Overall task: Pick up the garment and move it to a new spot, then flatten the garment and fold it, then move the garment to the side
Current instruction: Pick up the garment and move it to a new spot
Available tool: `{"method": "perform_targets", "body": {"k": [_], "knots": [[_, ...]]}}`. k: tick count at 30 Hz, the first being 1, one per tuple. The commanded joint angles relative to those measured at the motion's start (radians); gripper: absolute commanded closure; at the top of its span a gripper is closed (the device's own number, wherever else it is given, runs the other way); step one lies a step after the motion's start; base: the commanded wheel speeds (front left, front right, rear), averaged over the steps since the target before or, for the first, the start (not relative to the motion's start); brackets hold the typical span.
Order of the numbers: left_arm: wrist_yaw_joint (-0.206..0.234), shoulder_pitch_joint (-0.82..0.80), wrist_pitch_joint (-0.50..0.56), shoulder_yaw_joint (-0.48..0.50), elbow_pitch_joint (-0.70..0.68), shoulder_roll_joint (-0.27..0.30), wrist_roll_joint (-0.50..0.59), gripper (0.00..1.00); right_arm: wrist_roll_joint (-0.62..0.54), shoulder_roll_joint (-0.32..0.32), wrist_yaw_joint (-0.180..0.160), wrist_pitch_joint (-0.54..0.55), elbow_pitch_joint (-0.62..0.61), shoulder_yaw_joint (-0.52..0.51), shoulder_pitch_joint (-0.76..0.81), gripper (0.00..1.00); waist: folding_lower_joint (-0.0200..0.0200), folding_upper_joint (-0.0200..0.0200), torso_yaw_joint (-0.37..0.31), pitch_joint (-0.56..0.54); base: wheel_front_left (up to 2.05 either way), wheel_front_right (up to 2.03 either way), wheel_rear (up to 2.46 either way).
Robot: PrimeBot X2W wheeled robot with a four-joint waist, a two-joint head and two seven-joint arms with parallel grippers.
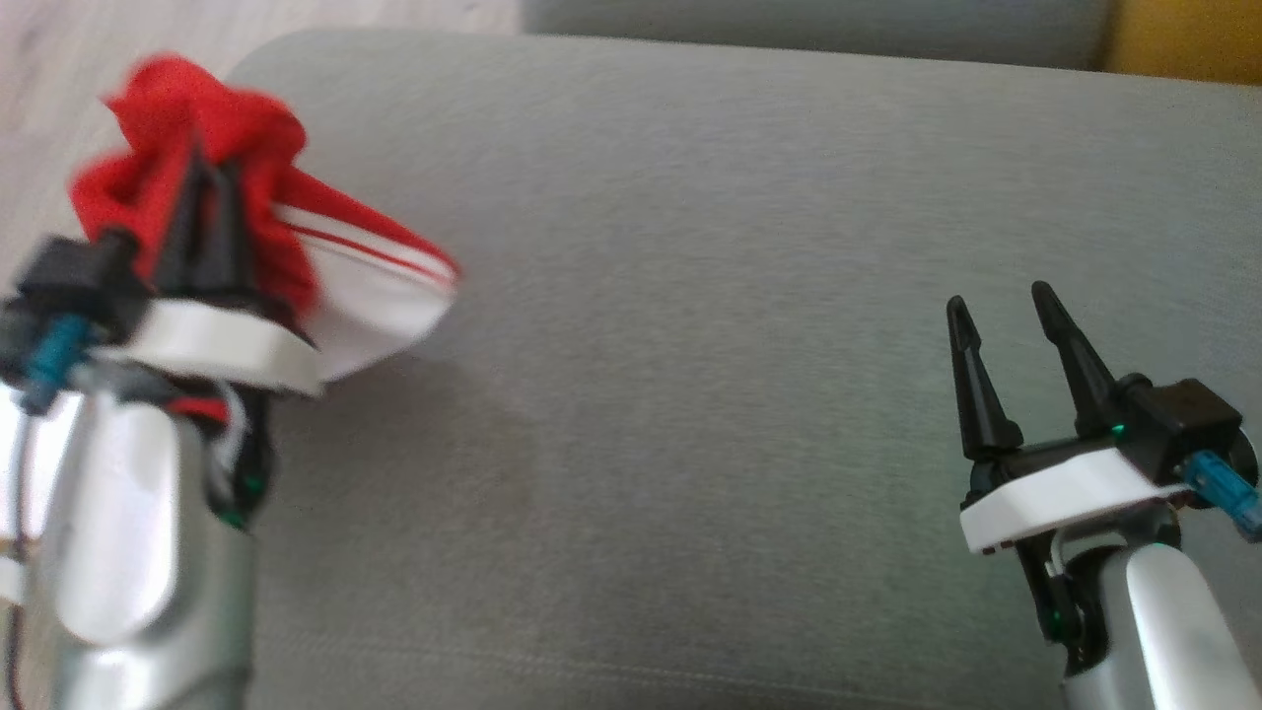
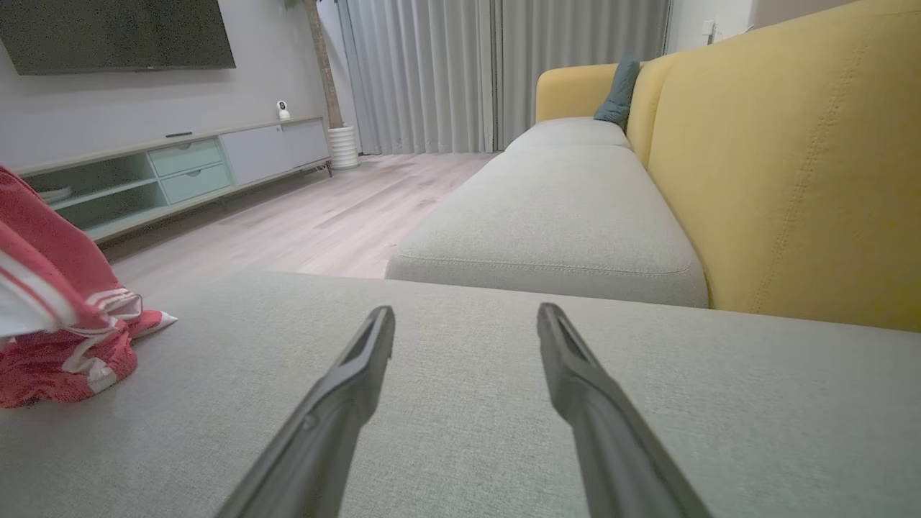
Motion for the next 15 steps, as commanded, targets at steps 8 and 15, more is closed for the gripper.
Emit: {"method": "perform_targets", "body": {"k": [8,15], "knots": [[-0.014,0.052,0.076,-0.094,-0.165,-0.046,-0.01,1.0,0.012,0.013,-0.001,0.004,-0.073,0.023,-0.01,0.0,0.0,0.0,-0.209,0.005,0.0,0.0,0.0],[-0.036,-0.004,0.09,-0.219,-0.152,-0.078,-0.015,1.0,0.025,0.02,-0.001,-0.016,-0.086,0.022,-0.027,0.0,0.0,0.0,-0.374,0.092,0.0,0.0,0.0]]}}
